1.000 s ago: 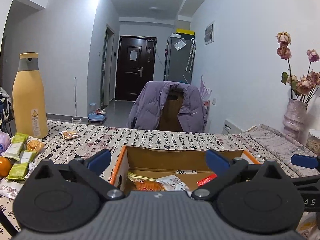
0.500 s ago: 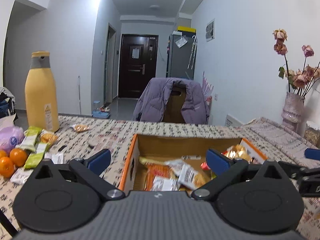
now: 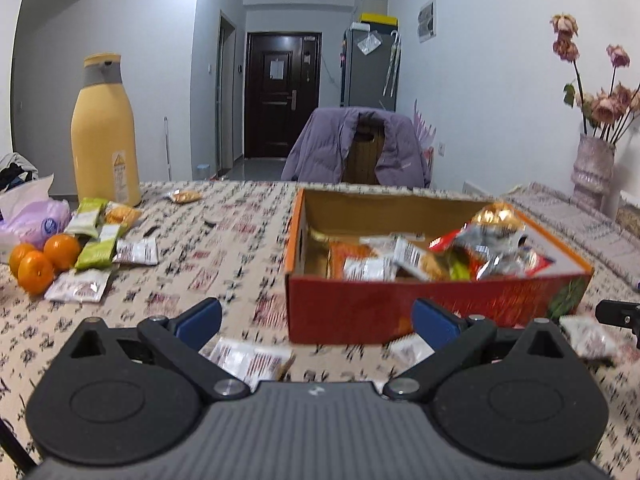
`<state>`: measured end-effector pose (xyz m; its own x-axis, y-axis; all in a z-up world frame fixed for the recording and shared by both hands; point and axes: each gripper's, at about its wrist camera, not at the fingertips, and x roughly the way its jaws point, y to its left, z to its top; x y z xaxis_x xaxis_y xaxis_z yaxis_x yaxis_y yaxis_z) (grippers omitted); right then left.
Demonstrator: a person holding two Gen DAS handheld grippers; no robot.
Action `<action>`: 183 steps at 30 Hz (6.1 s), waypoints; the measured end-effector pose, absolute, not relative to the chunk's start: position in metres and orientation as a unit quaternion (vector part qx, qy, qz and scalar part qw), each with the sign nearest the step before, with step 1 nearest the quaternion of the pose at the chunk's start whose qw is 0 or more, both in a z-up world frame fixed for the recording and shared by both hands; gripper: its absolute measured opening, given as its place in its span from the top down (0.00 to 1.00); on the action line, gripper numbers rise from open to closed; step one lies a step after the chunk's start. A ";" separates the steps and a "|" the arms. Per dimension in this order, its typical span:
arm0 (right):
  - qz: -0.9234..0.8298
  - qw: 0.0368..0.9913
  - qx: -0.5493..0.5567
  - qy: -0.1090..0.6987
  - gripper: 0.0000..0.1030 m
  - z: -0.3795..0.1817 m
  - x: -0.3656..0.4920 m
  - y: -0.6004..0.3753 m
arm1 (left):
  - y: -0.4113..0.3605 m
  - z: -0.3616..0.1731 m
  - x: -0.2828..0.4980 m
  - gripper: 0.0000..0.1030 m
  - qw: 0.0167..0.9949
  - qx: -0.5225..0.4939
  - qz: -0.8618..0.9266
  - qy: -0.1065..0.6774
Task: Organize snacks
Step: 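Move both grippers back from the box to the snack pile, then grasp a white packet from the pile with the right gripper, then grasp another white packet with the left gripper while the right holds its packet, then carry both white packets over the box and open both grippers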
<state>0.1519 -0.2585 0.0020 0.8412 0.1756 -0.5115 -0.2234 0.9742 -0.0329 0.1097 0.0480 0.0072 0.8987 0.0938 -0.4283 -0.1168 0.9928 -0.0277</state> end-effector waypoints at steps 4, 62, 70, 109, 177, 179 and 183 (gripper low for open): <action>0.096 0.950 -0.057 0.292 0.00 -0.012 0.156 -0.258 | 0.054 -0.006 0.109 0.00 0.970 -0.036 0.056 0.233; 0.079 0.963 -0.007 0.256 0.55 -0.028 0.169 -0.266 | 0.070 -0.004 0.115 0.00 0.962 -0.001 0.077 0.262; 0.080 0.963 -0.001 0.256 0.55 -0.029 0.170 -0.267 | 0.089 -0.016 0.130 0.00 0.942 -0.003 0.086 0.325; 0.089 0.968 -0.006 0.237 0.54 -0.026 0.163 -0.264 | 0.083 -0.010 0.125 0.58 0.946 -0.033 0.100 0.307; 0.136 0.970 0.003 0.204 0.09 0.010 0.267 -0.195 | 0.020 0.039 0.230 0.05 0.984 -0.062 0.056 0.155; 0.133 0.970 0.008 0.203 0.00 0.010 0.267 -0.197 | 0.021 0.041 0.229 0.00 0.985 -0.063 0.060 0.151; 0.129 0.971 0.012 0.203 0.00 0.008 0.268 -0.199 | 0.021 0.039 0.231 0.00 0.984 -0.061 0.066 0.156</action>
